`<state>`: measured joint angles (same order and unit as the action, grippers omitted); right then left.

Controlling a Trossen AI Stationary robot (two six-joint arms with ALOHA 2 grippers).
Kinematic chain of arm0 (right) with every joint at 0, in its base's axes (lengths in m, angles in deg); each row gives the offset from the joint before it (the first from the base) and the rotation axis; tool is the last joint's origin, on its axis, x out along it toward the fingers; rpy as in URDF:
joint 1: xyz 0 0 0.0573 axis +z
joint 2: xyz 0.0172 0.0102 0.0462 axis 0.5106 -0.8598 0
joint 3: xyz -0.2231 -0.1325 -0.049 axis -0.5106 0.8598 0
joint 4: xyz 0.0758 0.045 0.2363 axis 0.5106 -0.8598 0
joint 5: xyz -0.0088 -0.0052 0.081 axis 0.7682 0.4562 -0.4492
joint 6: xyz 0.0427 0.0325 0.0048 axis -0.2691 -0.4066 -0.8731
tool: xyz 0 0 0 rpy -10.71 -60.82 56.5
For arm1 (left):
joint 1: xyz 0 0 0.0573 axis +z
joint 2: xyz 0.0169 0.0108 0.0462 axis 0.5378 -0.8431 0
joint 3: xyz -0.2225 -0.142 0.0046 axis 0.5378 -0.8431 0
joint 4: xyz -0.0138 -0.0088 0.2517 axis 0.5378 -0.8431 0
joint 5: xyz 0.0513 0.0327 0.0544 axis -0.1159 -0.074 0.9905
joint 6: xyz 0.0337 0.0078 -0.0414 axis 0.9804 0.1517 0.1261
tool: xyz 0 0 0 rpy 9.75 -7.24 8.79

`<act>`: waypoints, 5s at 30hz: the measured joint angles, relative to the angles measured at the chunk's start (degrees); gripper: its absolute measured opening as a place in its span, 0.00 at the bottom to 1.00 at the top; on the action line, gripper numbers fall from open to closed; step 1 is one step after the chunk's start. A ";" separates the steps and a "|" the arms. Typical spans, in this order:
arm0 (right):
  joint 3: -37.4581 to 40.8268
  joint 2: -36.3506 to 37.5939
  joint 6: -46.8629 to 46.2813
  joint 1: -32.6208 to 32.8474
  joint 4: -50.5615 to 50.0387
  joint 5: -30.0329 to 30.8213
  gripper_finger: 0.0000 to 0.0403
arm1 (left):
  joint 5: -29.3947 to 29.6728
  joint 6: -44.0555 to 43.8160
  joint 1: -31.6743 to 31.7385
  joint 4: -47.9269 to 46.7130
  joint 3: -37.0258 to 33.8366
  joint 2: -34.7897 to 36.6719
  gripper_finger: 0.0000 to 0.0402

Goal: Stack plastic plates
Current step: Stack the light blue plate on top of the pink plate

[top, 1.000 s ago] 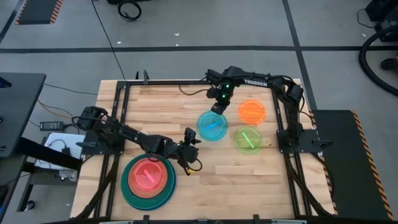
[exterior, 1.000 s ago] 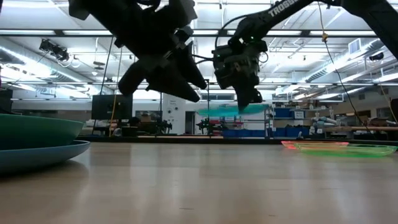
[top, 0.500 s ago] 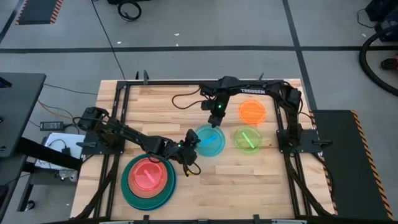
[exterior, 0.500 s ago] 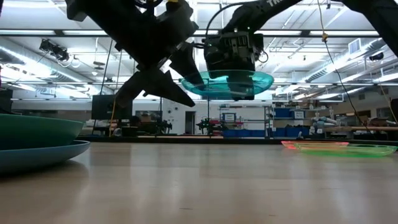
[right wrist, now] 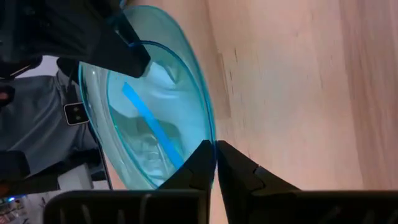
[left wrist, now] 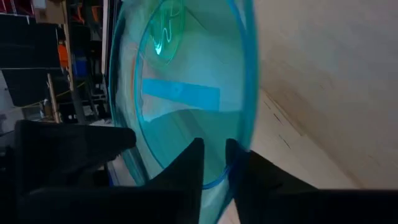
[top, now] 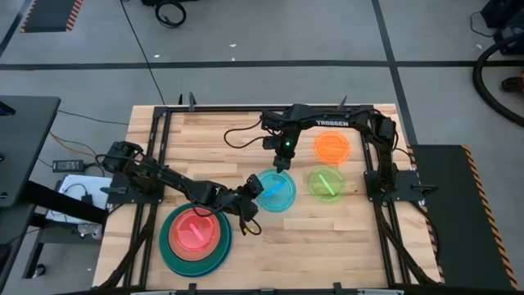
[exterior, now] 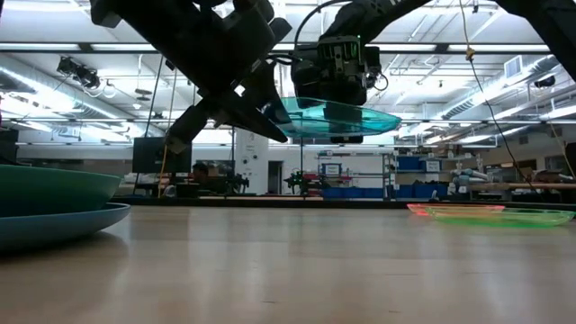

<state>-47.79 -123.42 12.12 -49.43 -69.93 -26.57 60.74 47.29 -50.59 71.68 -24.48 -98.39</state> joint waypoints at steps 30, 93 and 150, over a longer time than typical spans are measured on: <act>-15.34 1.42 2.73 -8.21 -23.23 8.33 0.51 | 12.50 -3.68 -4.83 1.20 0.00 0.64 0.09; -8.90 20.24 -3.44 7.23 -4.21 32.11 0.50 | 20.25 -57.04 -34.60 -11.16 3.71 1.64 0.06; -3.74 20.22 -7.30 12.55 -2.76 53.91 0.50 | -13.53 -111.74 -40.51 -84.55 24.59 -6.64 0.11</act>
<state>-51.53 -103.20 4.82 -36.88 -72.69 27.34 47.22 -64.45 -91.10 -12.87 0.11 -105.04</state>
